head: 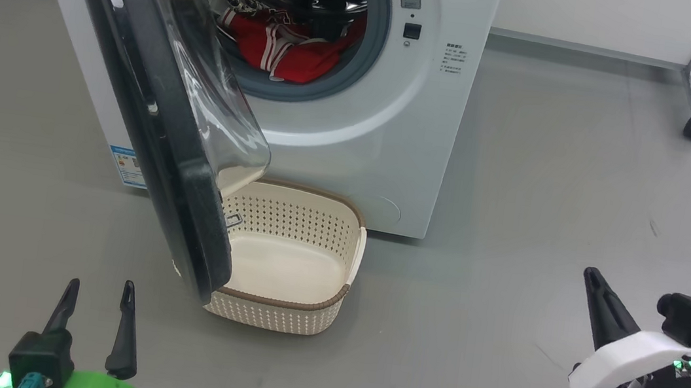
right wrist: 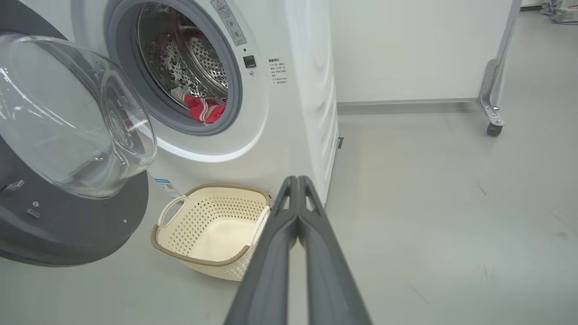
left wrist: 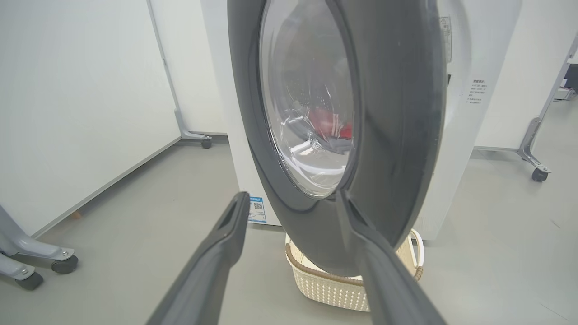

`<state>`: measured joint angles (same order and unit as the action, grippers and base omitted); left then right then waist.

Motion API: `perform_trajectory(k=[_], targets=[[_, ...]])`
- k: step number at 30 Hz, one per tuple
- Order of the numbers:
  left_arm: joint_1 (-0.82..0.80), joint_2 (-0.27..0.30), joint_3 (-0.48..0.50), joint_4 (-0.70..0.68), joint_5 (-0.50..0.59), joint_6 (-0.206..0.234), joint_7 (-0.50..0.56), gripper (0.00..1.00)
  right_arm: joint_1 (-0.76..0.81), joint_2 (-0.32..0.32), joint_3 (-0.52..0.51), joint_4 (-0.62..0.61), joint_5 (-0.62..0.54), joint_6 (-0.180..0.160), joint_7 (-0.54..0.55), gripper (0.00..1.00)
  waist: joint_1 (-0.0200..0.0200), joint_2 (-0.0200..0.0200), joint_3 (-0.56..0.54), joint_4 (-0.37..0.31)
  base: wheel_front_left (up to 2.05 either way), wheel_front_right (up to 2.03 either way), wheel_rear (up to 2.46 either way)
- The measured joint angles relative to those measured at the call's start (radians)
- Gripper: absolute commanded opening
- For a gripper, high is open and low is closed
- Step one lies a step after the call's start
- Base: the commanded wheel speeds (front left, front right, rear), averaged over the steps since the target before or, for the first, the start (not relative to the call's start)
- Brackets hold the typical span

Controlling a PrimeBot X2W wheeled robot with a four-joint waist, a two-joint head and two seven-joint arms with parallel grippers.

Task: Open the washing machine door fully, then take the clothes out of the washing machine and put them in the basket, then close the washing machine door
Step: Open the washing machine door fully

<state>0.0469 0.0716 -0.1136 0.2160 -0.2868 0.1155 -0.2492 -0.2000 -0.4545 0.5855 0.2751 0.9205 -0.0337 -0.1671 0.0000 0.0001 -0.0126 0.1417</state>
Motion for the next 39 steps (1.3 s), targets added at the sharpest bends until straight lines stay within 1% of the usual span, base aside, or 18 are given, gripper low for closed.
perform_trajectory(k=[5, 8, 9, 10, 11, 12, 17, 20, 25, 26, 34, 39], targets=[[0.000, -0.003, 0.004, -0.009, 0.006, -0.008, 0.000, 1.00, 0.060, -0.010, -0.016, -0.021, -0.036, -0.041, -0.089, 0.00, 0.0000, 0.0000, -0.012, -0.021, 0.00, 0.00, 0.00], [0.004, -0.003, 0.020, -0.021, 0.007, -0.008, 0.000, 1.00, 0.086, -0.006, -0.026, -0.035, -0.050, -0.042, -0.089, 0.00, 0.0000, 0.0000, -0.012, -0.028, 0.00, 0.00, 0.00], [0.006, -0.003, 0.025, -0.022, 0.007, -0.008, 0.000, 1.00, 0.091, -0.003, -0.030, -0.040, -0.059, -0.050, -0.090, 0.13, 0.0000, 0.0000, -0.012, -0.031, 0.00, 0.00, 0.00], [0.006, -0.003, 0.026, -0.023, 0.007, -0.012, 0.000, 1.00, 0.095, -0.001, -0.040, -0.046, -0.068, -0.055, -0.090, 0.49, 0.0000, 0.0000, -0.011, -0.034, 0.00, 0.00, 0.00], [0.006, -0.004, 0.025, -0.024, 0.007, -0.018, 0.000, 1.00, 0.102, -0.001, -0.050, -0.053, -0.075, -0.059, -0.090, 1.00, 0.0000, 0.0000, -0.011, -0.036, 0.00, 0.00, 0.00], [0.007, -0.004, 0.025, -0.024, 0.009, -0.024, 0.000, 1.00, 0.108, -0.003, -0.056, -0.057, -0.084, -0.060, -0.090, 1.00, 0.0000, 0.0000, -0.010, -0.037, 0.00, 0.00, 0.00], [0.007, -0.009, 0.032, -0.028, 0.016, -0.027, 0.000, 1.00, 0.136, -0.024, -0.045, -0.077, -0.182, -0.066, -0.089, 1.00, 0.0001, 0.0000, -0.009, -0.039, 0.00, 0.00, 0.00], [0.007, -0.013, 0.037, -0.030, 0.018, -0.033, 0.000, 1.00, 0.154, -0.024, -0.045, -0.090, -0.208, -0.067, -0.089, 1.00, 0.0000, 0.0000, -0.009, -0.040, 0.00, 0.00, 0.00], [0.007, -0.017, 0.043, -0.032, 0.025, -0.035, 0.000, 1.00, 0.159, -0.026, -0.057, -0.141, -0.309, -0.069, -0.089, 1.00, 0.0001, 0.0000, -0.006, -0.043, 0.00, 0.00, 0.00], [0.007, -0.017, 0.044, -0.032, 0.025, -0.038, 0.000, 1.00, 0.161, -0.026, -0.063, -0.148, -0.315, -0.074, -0.089, 1.00, 0.0001, 0.0000, -0.005, -0.043, 0.00, 0.00, 0.00], [0.007, -0.018, 0.049, -0.033, 0.034, -0.043, 0.000, 1.00, 0.200, -0.005, -0.123, -0.184, -0.346, -0.082, -0.089, 1.00, 0.0000, 0.0000, 0.001, -0.047, 0.00, 0.00, 0.00], [0.007, -0.021, 0.053, -0.032, 0.035, -0.050, 0.000, 1.00, 0.228, 0.030, -0.172, -0.198, -0.350, -0.084, -0.089, 1.00, 0.0000, 0.0000, 0.005, -0.049, 0.00, 0.00, 0.00]])
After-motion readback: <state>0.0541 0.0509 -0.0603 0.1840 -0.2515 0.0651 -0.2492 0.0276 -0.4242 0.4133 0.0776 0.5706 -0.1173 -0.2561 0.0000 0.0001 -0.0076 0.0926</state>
